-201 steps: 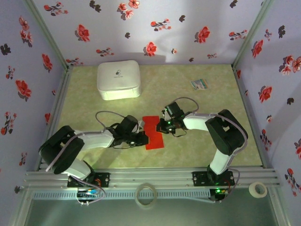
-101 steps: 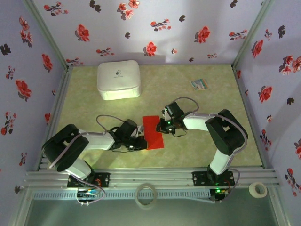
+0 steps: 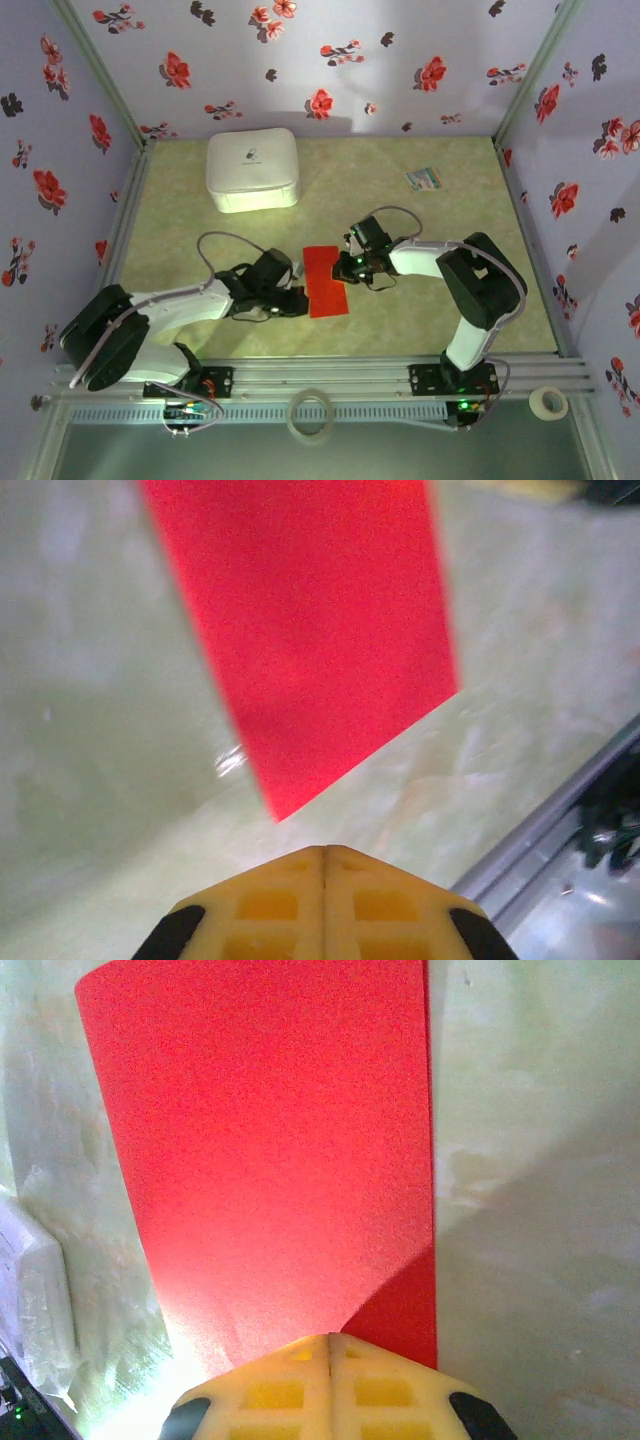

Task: Fold a paper plane with a square sheet of paper (pick it up from the middle)
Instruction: First fold the square sheet of paper in half at the center of the table.

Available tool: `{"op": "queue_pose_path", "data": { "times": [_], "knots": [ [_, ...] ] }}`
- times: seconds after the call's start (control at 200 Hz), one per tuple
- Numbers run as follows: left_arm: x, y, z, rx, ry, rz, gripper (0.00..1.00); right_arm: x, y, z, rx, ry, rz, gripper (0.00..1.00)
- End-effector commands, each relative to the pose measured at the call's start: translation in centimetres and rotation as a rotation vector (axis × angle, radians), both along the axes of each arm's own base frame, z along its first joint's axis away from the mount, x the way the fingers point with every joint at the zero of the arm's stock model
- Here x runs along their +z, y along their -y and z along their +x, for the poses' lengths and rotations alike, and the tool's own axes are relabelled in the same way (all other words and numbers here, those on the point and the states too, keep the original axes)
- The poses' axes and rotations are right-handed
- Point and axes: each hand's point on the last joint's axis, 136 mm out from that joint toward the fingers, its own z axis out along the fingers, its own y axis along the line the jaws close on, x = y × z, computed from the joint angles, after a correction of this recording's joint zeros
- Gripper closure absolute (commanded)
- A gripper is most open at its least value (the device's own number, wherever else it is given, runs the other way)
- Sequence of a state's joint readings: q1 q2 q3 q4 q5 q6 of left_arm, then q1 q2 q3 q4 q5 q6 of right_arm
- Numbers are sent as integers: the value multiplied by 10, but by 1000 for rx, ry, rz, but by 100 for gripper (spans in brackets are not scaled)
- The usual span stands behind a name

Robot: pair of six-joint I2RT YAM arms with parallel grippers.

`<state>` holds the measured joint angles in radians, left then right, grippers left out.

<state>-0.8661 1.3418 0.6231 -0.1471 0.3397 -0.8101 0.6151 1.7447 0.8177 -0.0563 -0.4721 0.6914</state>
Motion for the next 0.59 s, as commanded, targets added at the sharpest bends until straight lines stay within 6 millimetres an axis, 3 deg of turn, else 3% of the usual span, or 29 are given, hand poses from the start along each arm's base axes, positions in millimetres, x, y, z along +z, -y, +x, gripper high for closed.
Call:
{"op": "queue_pose_path", "data": {
  "times": [0.0, 0.125, 0.275, 0.4, 0.59],
  "knots": [
    [10, -9, 35, 84, 46, 13, 97, -42, 38, -26, -35, -116, -207, 100],
    [18, 9, 72, 100, 19, -91, 97, -43, 39, -27, -34, -117, -209, 100],
    [7, 25, 107, 97, 14, -85, 97, -43, 37, -25, -34, -117, -207, 100],
    [-11, 34, 114, 82, -29, -95, 97, -42, 38, -25, -26, -121, -219, 100],
    [-41, 26, 109, 106, -78, -80, 97, -44, 39, -26, -35, -119, -218, 100]
  ]
}}
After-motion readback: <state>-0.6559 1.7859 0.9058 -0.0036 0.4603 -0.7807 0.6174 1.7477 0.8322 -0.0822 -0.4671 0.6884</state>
